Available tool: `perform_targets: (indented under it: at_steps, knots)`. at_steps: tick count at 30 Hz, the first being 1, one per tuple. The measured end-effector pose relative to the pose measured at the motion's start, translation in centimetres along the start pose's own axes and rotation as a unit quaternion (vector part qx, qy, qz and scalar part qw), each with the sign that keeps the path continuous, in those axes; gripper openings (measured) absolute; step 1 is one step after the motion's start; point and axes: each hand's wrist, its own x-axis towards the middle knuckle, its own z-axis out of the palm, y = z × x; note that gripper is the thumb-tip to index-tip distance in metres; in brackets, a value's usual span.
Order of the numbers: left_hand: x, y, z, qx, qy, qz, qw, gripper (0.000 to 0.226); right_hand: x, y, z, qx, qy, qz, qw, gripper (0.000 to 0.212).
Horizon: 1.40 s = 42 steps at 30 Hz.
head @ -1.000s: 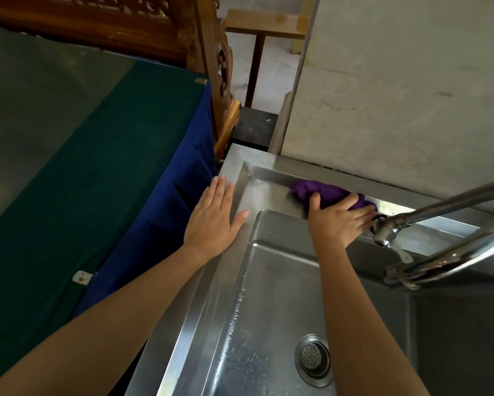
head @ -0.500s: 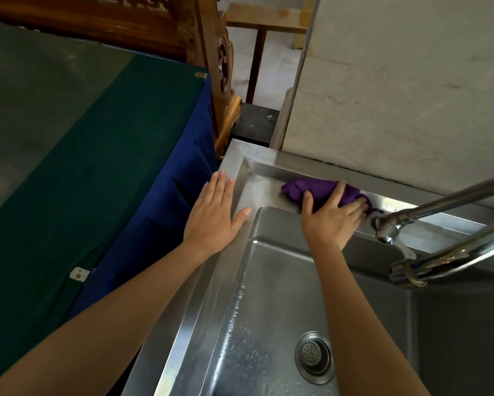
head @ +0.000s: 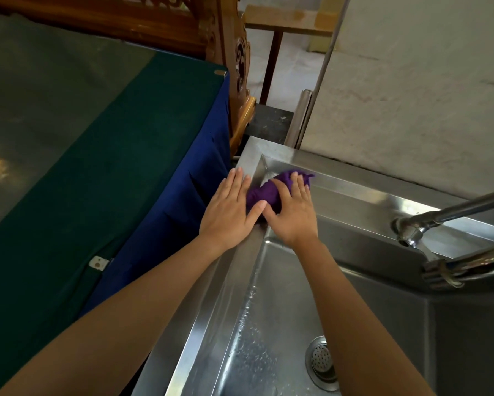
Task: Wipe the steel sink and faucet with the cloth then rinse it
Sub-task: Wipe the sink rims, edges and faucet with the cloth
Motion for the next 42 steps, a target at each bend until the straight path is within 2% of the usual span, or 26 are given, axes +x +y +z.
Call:
perform_targets:
  at_steps: [2, 6, 9, 13, 15, 18, 22, 24, 26, 28, 30, 32, 33, 34, 36, 38, 40, 42]
  knots:
    - [0.0, -0.1, -0.2, -0.019, -0.016, 0.000, 1.000, 0.074, 0.3, 0.0, -0.5, 0.051, -0.016, -0.025, 0.998, 0.068]
    - [-0.6, -0.6, -1.1, -0.063, -0.059, 0.016, 0.996, 0.066, 1.1, -0.2, -1.5, 0.139, -0.083, -0.055, 0.985, 0.046]
    - [-2.6, -0.8, -1.1, -0.048, -0.064, 0.032, 0.996, 0.068, 0.4, -0.3, -1.8, 0.187, -0.119, -0.062, 0.973, 0.045]
    - [-5.1, -0.7, -0.6, -0.012, -0.044, 0.034, 0.998, 0.083, -2.1, -0.3, -1.1, 0.200, -0.136, -0.102, 0.965, 0.053]
    - [-6.4, -0.6, -0.4, -0.004, -0.039, 0.025, 0.999, 0.085, -3.2, -0.1, -0.4, 0.147, -0.112, -0.125, 0.975, 0.060]
    - [-8.5, -0.8, 0.0, 0.030, -0.007, 0.013, 0.999, 0.083, -5.2, -1.2, 0.3, 0.063, -0.036, -0.099, 0.992, 0.068]
    - [-10.3, -1.0, 0.6, 0.051, 0.009, -0.008, 0.999, 0.073, -6.7, -3.1, 2.0, 0.113, -0.043, -0.060, 0.991, 0.069]
    - [-10.5, -1.0, 0.6, 0.054, 0.009, -0.008, 0.998, 0.073, -6.1, -2.6, 2.7, 0.114, -0.004, -0.054, 0.992, 0.063]
    - [-10.5, -1.0, 0.6, 0.065, 0.013, -0.006, 0.998, 0.073, -4.8, -2.6, 2.7, 0.066, 0.054, -0.052, 0.995, 0.053]
    - [-10.5, -0.9, 0.7, 0.070, 0.018, -0.007, 0.997, 0.074, -3.0, -3.5, 2.0, 0.033, 0.108, -0.007, 0.994, 0.047]
    - [-10.5, -0.9, 0.9, 0.063, 0.026, -0.007, 0.998, 0.073, -0.7, -5.2, 0.3, 0.155, 0.152, 0.126, 0.968, 0.050]
    - [-10.6, -1.1, 1.0, 0.055, 0.035, -0.008, 0.998, 0.072, 1.9, -6.6, -1.3, 0.256, 0.143, 0.242, 0.925, 0.057]
    - [-10.6, -1.1, 1.0, 0.051, 0.039, -0.007, 0.998, 0.072, 2.7, -7.1, -1.7, 0.246, 0.111, 0.256, 0.928, 0.060]
    - [-10.6, -1.1, 1.0, 0.048, 0.039, -0.006, 0.998, 0.072, 3.0, -7.5, -2.0, 0.205, 0.073, 0.246, 0.944, 0.060]
    - [-10.6, -1.1, 1.0, 0.044, 0.034, -0.006, 0.998, 0.072, 2.2, -7.9, -1.7, 0.045, 0.020, 0.179, 0.983, 0.057]
    - [-10.6, -1.1, 0.9, 0.038, 0.035, -0.008, 0.999, 0.072, 1.4, -7.1, -0.4, -0.115, 0.048, 0.093, 0.988, 0.056]
    - [-10.5, -1.1, 1.0, 0.033, 0.032, -0.008, 0.999, 0.072, 1.6, -5.6, 0.9, -0.122, 0.086, -0.002, 0.989, 0.056]
    - [-10.5, -1.0, 1.1, 0.035, 0.034, -0.008, 0.999, 0.072, 2.7, -4.4, 1.3, -0.050, 0.066, -0.063, 0.995, 0.056]
